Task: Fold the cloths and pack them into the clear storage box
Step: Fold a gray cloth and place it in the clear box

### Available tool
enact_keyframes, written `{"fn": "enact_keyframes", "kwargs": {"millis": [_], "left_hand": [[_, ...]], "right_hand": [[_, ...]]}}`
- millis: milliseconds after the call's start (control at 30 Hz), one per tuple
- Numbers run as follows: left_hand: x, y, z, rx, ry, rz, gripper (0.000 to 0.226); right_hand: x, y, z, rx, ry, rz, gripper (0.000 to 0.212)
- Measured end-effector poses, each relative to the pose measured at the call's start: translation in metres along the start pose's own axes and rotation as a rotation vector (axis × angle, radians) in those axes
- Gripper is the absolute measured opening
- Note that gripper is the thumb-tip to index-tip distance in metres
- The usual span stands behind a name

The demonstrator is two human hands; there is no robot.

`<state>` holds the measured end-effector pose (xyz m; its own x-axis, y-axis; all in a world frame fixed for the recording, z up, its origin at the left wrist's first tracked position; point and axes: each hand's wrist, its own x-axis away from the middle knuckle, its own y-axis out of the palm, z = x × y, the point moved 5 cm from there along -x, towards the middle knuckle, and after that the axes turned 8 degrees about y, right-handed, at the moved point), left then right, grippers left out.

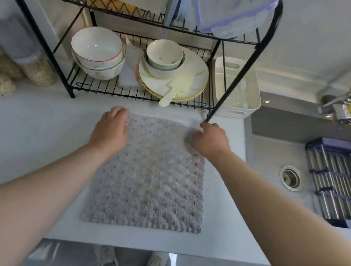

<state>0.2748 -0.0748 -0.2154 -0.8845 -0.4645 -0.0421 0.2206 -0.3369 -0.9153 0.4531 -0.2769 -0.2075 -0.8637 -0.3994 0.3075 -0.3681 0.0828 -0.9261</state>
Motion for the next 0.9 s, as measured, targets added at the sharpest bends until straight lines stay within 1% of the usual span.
{"fn": "enact_keyframes", "kwargs": {"millis": [67, 100, 133, 200, 233, 300, 367, 400, 433, 500, 567, 633, 700, 767, 833, 900], "left_hand": [[-0.022, 0.004, -0.01, -0.071, 0.005, -0.144, 0.042], [-0.029, 0.007, -0.014, -0.117, 0.013, -0.2, 0.044], [-0.035, 0.007, -0.016, -0.149, 0.024, -0.217, 0.041], [-0.042, 0.005, -0.016, -0.162, 0.042, -0.193, 0.025], [-0.043, 0.004, -0.014, -0.145, 0.048, -0.181, 0.018], [-0.04, -0.002, -0.009, -0.104, 0.079, -0.128, 0.01], [-0.028, -0.012, -0.002, -0.078, 0.142, -0.04, 0.008], [-0.02, -0.018, 0.003, -0.072, 0.186, -0.011, 0.01], [-0.011, -0.023, 0.008, -0.073, 0.22, -0.001, 0.012], [0.011, -0.033, 0.017, -0.102, 0.246, 0.007, 0.016], [0.034, -0.043, 0.025, -0.138, 0.257, 0.01, 0.022], [0.059, -0.045, 0.03, -0.121, 0.281, -0.03, 0.028], [0.086, -0.038, 0.03, -0.074, 0.308, -0.107, 0.035], [0.112, -0.027, 0.028, -0.075, 0.309, -0.208, 0.043], [0.134, -0.016, 0.026, -0.104, 0.33, -0.279, 0.049], [0.149, -0.008, 0.022, -0.115, 0.34, -0.287, 0.048]], "right_hand": [[-0.015, 0.008, -0.007, 0.228, -0.07, -0.108, 0.032], [-0.019, 0.01, -0.009, 0.258, -0.103, -0.131, 0.026], [-0.02, 0.011, -0.01, 0.246, -0.126, -0.147, 0.018], [-0.021, 0.008, -0.01, 0.195, -0.176, -0.136, 0.012], [-0.019, 0.005, -0.007, 0.15, -0.191, -0.137, 0.013], [-0.011, 0.002, 0.0, 0.045, -0.204, -0.152, 0.014], [-0.002, -0.001, 0.007, -0.032, -0.232, -0.156, 0.026], [0.003, -0.003, 0.01, -0.042, -0.261, -0.149, 0.033], [0.009, -0.005, 0.012, -0.037, -0.302, -0.121, 0.034], [0.025, -0.01, 0.016, -0.052, -0.391, -0.034, 0.024], [0.047, -0.014, 0.019, -0.117, -0.467, 0.048, 0.018], [0.076, -0.01, 0.022, -0.137, -0.565, 0.093, 0.018], [0.104, 0.004, 0.027, -0.059, -0.662, 0.097, 0.026], [0.126, 0.02, 0.034, 0.021, -0.738, 0.067, 0.033], [0.142, 0.034, 0.042, 0.068, -0.761, 0.031, 0.034], [0.152, 0.044, 0.049, 0.099, -0.744, -0.002, 0.033]]}}
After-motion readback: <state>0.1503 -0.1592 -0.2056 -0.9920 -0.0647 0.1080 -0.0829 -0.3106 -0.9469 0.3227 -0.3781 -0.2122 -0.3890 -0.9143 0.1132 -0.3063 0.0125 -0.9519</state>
